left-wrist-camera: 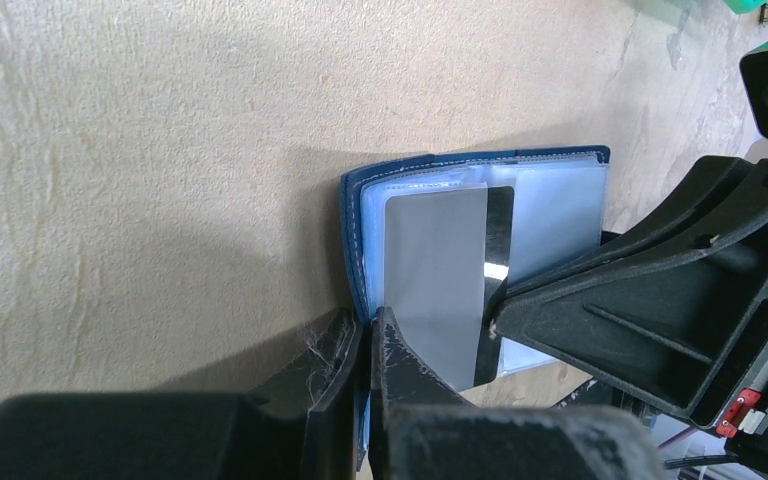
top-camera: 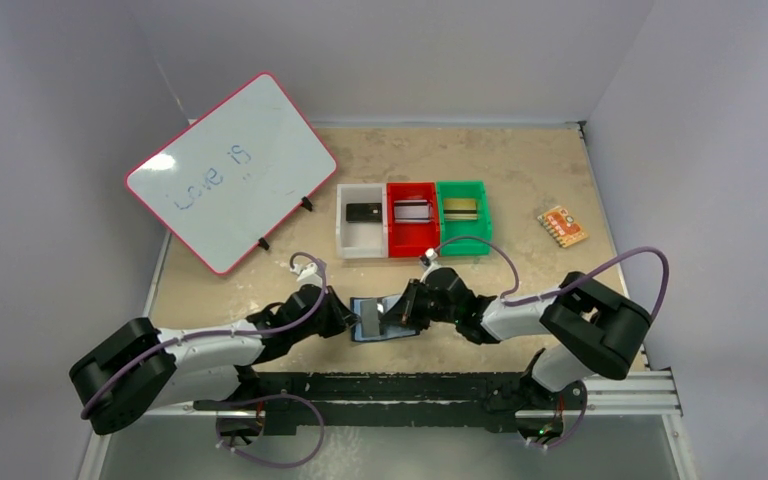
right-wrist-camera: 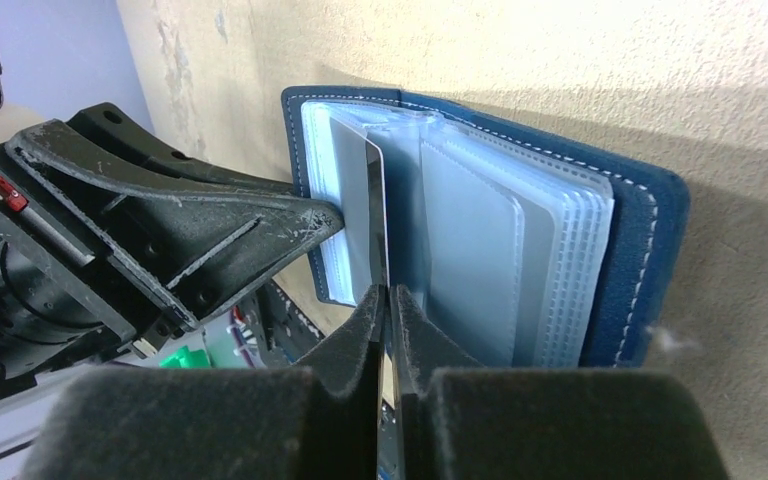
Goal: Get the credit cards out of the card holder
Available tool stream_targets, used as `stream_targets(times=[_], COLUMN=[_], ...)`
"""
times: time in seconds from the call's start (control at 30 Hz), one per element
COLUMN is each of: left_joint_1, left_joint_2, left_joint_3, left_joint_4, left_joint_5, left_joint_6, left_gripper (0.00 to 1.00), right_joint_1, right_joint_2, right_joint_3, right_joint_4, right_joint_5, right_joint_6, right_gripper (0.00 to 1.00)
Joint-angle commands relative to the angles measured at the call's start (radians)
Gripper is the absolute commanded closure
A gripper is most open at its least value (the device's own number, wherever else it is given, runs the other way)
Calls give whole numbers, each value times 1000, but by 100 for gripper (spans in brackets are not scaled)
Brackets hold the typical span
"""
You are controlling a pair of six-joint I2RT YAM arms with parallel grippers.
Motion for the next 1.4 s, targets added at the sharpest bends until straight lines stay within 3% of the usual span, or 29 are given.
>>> stream_targets(times=[0.0,0.5,0.67,0.77,0.83,1.0,1.17,1.37], left_joint_1=[1,1,1,1,1,1,1,1], left_joint_2=[-8,-40,-37,-27,-15,22,15,-1], left_joint_3=[-6,10,33,38,41,53,63,79], left_joint_4=[-88,-121,-97,-71,-59,-78,-99,-146], left_joint_5=[-44,-40,2,33,54,50,40,17], left_joint_6=[14,41,57,62,66,79,89,102], left_gripper=[100,100,81,78,79,100,100,100], right_joint_1=[-4,-46,-45,-47,-47,-47,-47,-48], right_joint_2=[5,-98,-59,-42,-37,-26,-5,29], right_joint_3=[-14,-92,-70,-70,-66,-59,-64,-57], right_joint_4=[111,61,80,106,110,114,151,189], right_joint_5=[-35,8,-28,-29,-29,-25,-25,-27], right_joint_6=[28,47,30,38,41,54,82,98], right_gripper=[96,97,94,91,89,85,79,84])
